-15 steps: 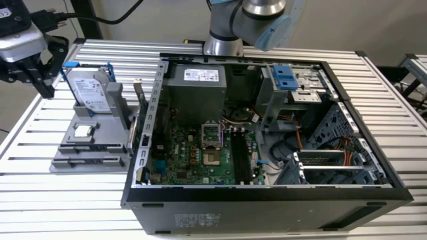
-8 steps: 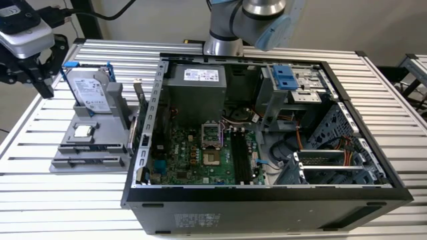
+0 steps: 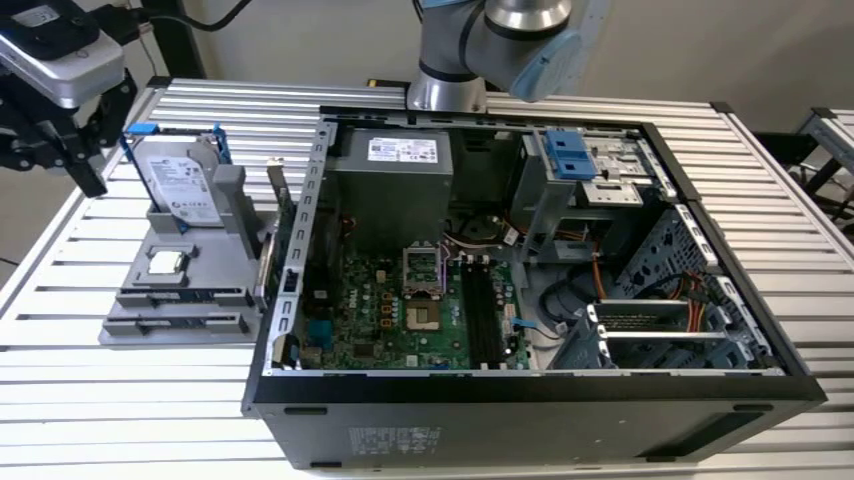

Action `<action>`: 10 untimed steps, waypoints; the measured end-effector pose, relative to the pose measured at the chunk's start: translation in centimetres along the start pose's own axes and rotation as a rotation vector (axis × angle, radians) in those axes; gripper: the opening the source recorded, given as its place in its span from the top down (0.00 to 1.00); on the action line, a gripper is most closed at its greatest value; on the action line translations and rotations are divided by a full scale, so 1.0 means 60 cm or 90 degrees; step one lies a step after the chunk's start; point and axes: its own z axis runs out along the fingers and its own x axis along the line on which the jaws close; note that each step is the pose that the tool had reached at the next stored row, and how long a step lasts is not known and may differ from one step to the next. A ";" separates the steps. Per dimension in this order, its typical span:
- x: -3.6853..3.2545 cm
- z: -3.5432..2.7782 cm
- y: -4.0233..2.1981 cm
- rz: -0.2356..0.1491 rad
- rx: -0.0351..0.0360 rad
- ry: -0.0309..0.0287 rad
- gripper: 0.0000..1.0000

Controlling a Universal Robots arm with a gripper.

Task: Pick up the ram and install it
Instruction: 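Pick up the ram and move it above insertion slot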

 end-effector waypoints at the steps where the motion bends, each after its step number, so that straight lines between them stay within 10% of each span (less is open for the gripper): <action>1: 0.000 0.000 0.000 -0.012 -0.0002 0.0006 1.00; 10: 0.000 0.000 0.000 -0.116 -0.0024 0.0056 1.00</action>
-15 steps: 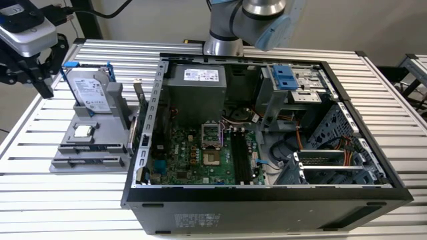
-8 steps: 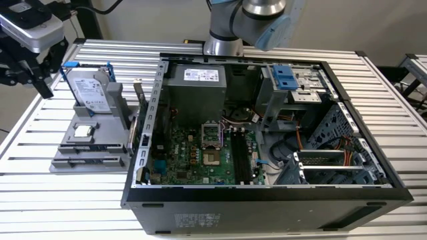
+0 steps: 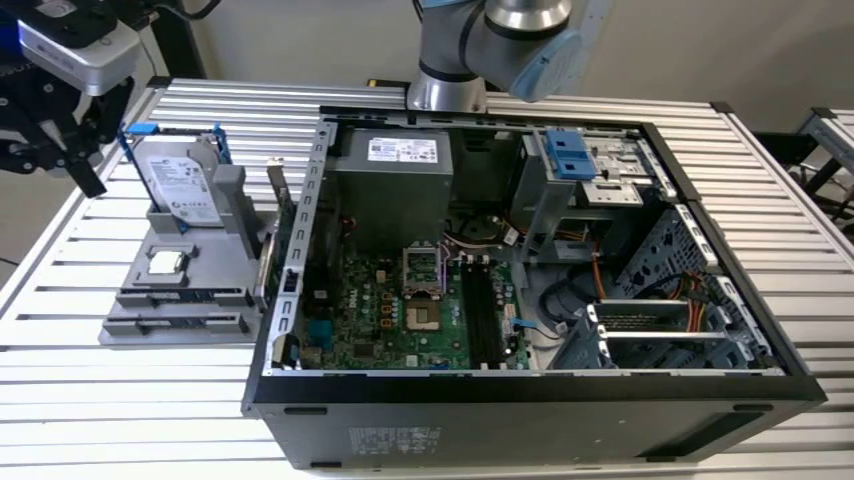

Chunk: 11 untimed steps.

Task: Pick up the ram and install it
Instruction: 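Pick up the ram and move it above insertion slot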

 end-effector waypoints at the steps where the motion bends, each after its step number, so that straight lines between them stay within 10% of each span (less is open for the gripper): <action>1: 0.000 0.000 0.000 -0.012 -0.0002 0.0005 1.00; 11: 0.000 0.000 0.000 -0.126 -0.0008 0.0044 1.00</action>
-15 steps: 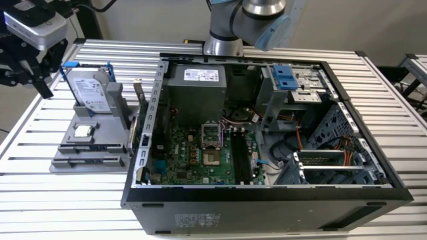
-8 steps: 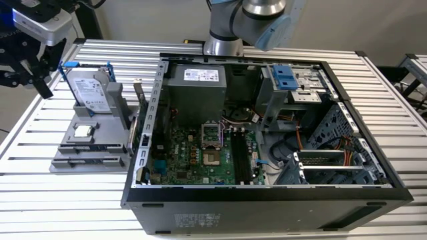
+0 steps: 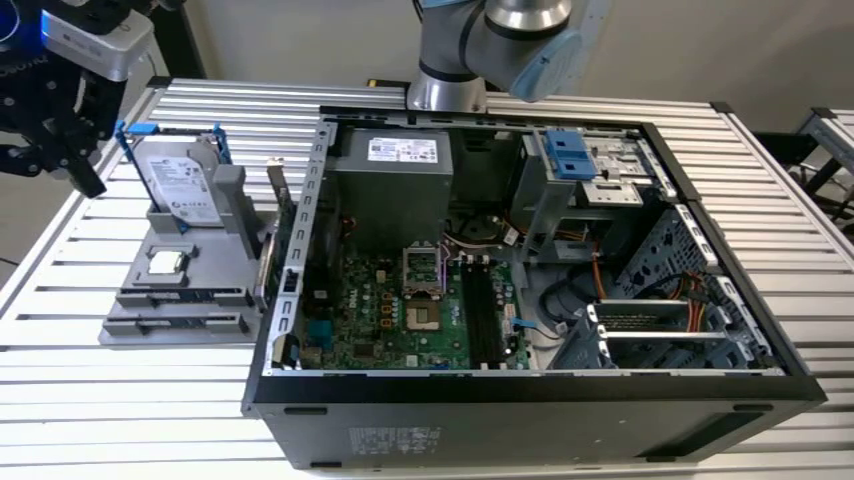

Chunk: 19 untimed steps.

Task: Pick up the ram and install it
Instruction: 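Pick up the ram and move it above insertion slot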

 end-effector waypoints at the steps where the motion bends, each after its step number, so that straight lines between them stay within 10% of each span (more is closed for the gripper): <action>1: 0.000 0.000 0.000 -0.011 0.0004 0.0001 1.00; 19: 0.000 0.000 0.000 -0.200 0.0133 -0.0041 1.00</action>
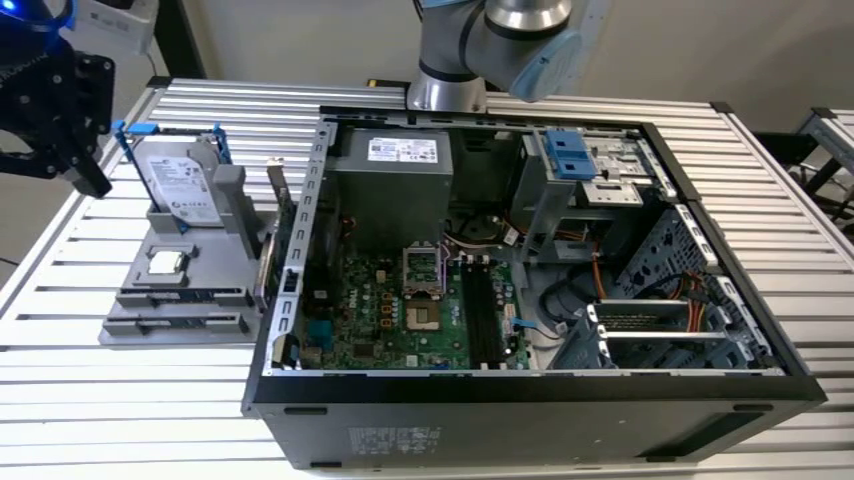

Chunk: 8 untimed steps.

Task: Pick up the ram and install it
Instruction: 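Pick up the ram and move it above insertion slot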

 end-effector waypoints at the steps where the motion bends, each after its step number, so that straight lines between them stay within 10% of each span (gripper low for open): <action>1: 0.000 0.000 0.000 -0.012 -0.0004 0.0001 1.00; 8: 0.000 0.000 0.000 -0.093 -0.0026 0.0010 1.00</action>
